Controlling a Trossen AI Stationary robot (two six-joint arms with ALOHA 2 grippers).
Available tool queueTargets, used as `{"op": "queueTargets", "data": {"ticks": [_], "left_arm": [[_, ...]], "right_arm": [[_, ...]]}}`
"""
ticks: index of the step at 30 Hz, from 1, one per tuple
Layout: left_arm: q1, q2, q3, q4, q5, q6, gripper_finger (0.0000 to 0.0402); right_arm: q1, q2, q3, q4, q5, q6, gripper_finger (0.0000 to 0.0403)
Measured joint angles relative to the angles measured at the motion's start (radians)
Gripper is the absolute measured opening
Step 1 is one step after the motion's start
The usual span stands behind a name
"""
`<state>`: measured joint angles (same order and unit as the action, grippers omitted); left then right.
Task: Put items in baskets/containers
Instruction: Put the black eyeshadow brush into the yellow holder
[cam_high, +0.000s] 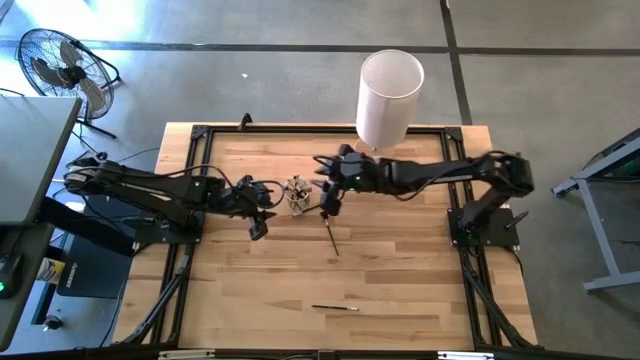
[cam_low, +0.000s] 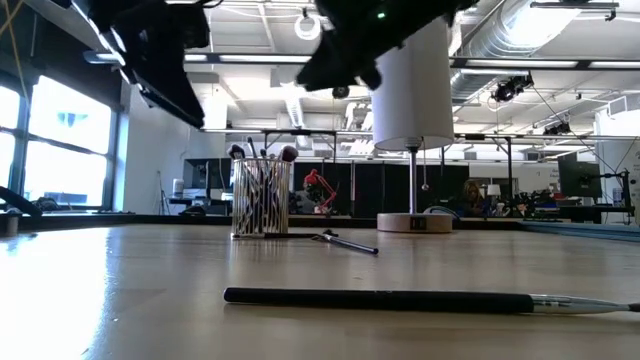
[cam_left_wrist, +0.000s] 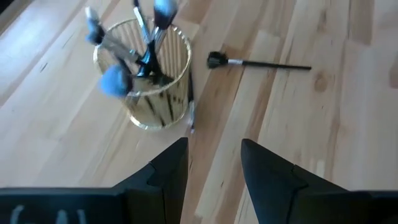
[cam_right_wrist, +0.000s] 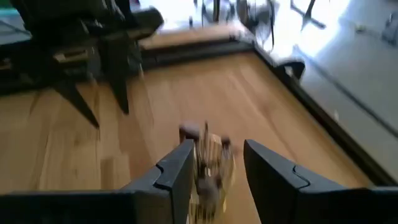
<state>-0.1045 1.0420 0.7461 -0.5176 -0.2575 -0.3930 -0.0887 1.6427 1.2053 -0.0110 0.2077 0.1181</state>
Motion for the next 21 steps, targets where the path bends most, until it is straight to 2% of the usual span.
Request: {"op": "queueTargets", "data": {"ticks": [6,10,14,21], "left_arm": [[-0.001,0.087,0.001,0.038,0.001,0.004,0.0148],[-0.001,0.178,0.000,0.088,0.004,0.005,0.0148],[-0.001,0.264,0.000,0.115,0.006,0.004,0.0148],[-0.001,0.391,0.000,0.136,-0.107,-0.051,0.0147]], "right_arm": [[0.008,-0.129,-0.007,-0.456,0.002,0.176,0.0115],[0.045,-0.184,-0.071,-0.650,0.024,0.261,0.0097],[0.105,-0.245,-0.194,-0.644,0.064,0.332,0.0079],[0.199,-0.331,-0.417,-0.443,0.073,0.411,0.0055]]}}
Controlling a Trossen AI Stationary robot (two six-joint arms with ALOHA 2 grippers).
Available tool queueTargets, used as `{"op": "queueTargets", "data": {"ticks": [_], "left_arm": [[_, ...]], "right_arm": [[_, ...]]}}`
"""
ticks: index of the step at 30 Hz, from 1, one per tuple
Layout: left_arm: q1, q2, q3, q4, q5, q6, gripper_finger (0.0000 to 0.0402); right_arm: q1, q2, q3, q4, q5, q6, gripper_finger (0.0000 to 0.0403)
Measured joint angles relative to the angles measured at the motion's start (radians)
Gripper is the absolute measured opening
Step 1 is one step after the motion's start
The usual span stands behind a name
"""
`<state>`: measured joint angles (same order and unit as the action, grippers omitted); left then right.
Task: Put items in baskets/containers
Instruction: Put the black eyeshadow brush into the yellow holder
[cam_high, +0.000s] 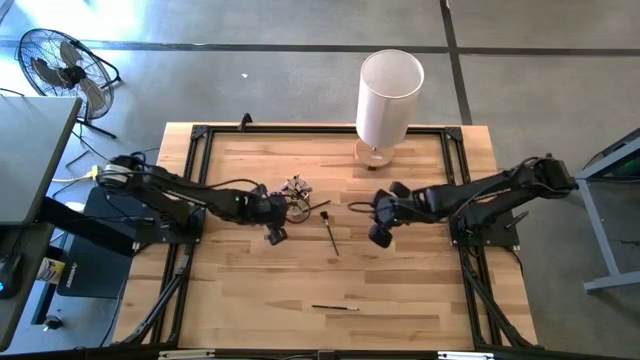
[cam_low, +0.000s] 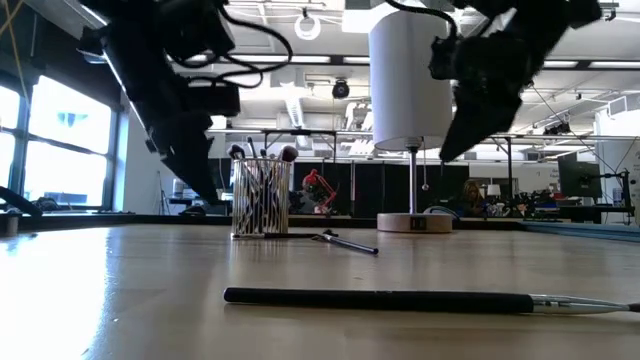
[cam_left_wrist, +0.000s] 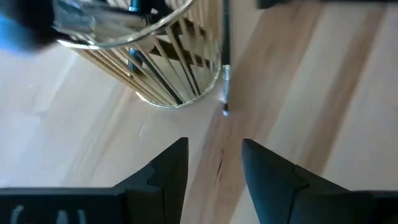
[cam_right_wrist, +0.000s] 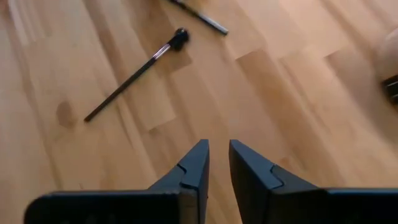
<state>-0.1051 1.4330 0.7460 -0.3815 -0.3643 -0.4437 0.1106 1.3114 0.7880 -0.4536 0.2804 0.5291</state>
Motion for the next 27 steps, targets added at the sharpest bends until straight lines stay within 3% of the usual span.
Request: {"op": "queueTargets", "data": {"ticks": [8,16,27], "left_arm": [[0.000,0.084,-0.153,0.353,0.010,-0.161,0.0147],[0.000,0.087,-0.337,0.710,0.002,-0.150,0.0147],[0.000,0.183,-0.370,0.887,-0.004,-0.032,0.0147]], "right_arm": [[0.039,-0.060,-0.143,0.128,-0.007,0.051,0.0034],[0.041,-0.073,-0.148,0.131,-0.021,-0.011,0.0023],[0.041,-0.076,-0.148,0.132,-0.014,-0.006,0.0027]]}}
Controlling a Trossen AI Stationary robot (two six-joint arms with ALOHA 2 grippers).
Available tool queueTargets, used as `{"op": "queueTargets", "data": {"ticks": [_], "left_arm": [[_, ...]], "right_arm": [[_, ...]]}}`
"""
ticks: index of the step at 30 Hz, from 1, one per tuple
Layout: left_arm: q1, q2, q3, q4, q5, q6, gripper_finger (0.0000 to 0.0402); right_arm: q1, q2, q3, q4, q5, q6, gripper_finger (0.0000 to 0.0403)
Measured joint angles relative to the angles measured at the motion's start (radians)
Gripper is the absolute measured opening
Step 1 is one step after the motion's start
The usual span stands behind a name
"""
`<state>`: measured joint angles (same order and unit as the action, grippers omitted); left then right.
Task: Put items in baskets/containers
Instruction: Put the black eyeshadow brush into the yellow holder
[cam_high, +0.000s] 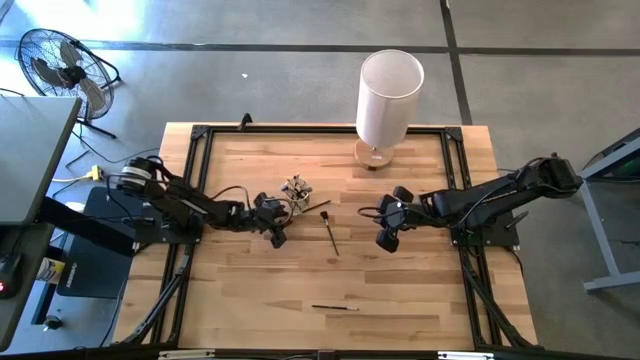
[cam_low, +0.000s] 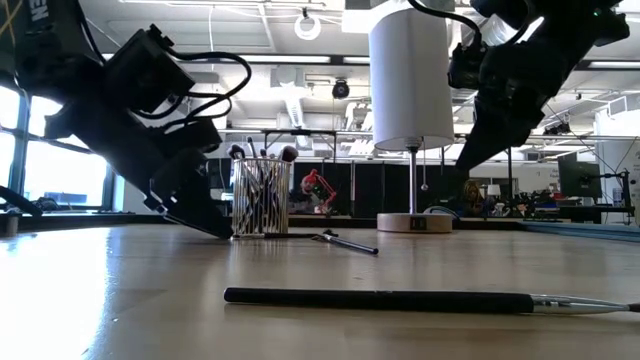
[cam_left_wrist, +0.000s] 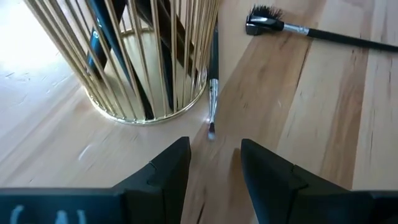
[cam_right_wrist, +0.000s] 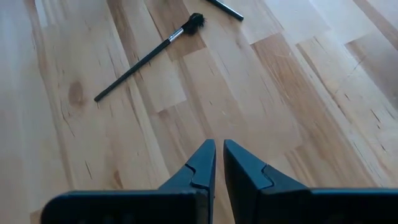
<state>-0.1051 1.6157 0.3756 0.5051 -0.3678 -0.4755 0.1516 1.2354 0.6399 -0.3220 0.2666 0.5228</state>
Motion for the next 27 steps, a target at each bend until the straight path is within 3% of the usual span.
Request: {"op": "queueTargets", "data": {"ticks": [13,23,27], "left_arm": [[0.000,0.054,0.000,0.080,-0.002,0.050,0.0139],[0.002,0.055,0.001,0.075,0.015,0.046,0.0011],[0.002,0.055,0.001,0.073,0.025,0.011,0.0004]], "right_arm": [[0.000,0.000,0.000,0.049,-0.004,0.011,0.0028],[0.000,0.000,0.000,0.052,-0.009,0.012,0.0028],[0.000,0.000,0.000,0.052,-0.009,0.012,0.0028]]}}
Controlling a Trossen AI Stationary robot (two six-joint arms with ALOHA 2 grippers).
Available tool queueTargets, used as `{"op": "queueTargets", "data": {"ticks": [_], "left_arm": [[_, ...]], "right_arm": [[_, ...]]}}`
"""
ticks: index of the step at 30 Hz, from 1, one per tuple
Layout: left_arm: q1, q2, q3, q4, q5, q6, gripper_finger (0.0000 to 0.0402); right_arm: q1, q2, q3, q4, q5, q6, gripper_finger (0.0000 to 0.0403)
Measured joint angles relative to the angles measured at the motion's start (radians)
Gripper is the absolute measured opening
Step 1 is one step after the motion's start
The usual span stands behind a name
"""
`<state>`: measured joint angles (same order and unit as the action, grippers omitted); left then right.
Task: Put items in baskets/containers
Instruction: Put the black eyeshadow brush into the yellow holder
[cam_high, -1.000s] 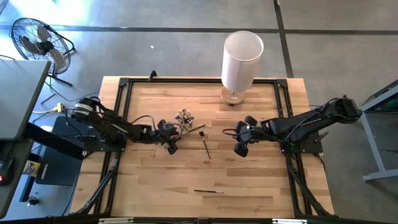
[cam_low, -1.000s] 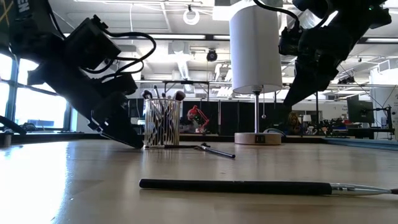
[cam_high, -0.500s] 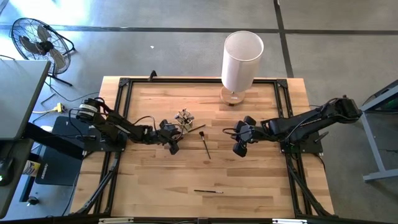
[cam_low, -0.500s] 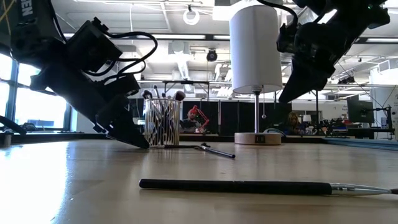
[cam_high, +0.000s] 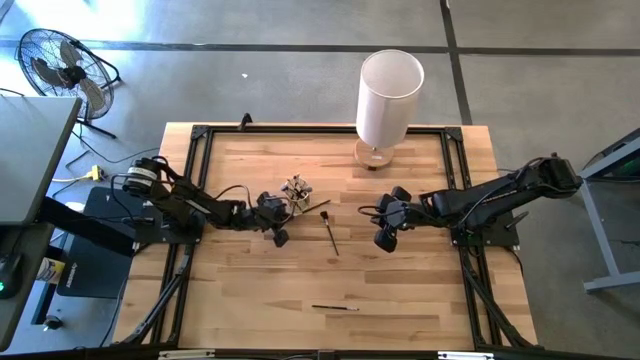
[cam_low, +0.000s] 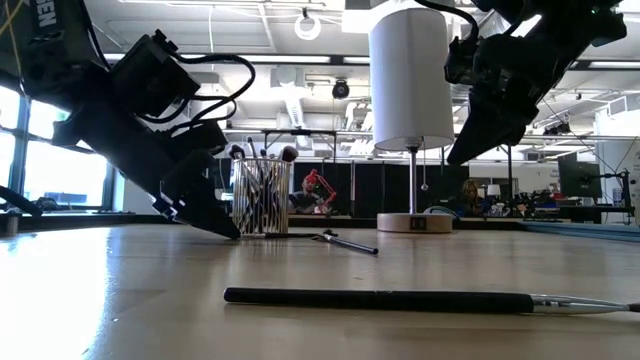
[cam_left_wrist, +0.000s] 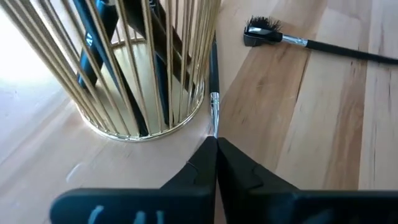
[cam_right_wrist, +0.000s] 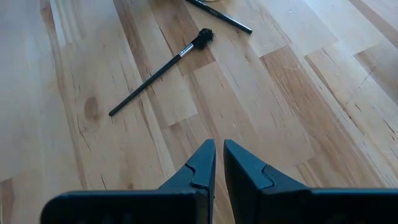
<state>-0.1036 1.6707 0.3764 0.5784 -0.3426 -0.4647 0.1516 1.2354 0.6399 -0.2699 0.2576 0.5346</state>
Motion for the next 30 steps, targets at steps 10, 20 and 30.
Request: {"op": "queueTargets", "data": {"ticks": [10,20,30], "left_arm": [[0.001,-0.016,0.083,-0.074,0.132,-0.217,0.0000],[-0.017,-0.048,0.346,-0.621,0.267,-0.254,0.0000],[-0.038,-0.050,0.449,-0.701,0.245,-0.266,0.0000]], "right_arm": [[-0.001,0.000,0.000,0.012,0.000,0.040,0.0028],[0.009,0.002,0.000,0.100,0.030,-0.201,0.0009],[0.103,0.130,0.000,0.318,0.181,-0.467,0.0002]]}}
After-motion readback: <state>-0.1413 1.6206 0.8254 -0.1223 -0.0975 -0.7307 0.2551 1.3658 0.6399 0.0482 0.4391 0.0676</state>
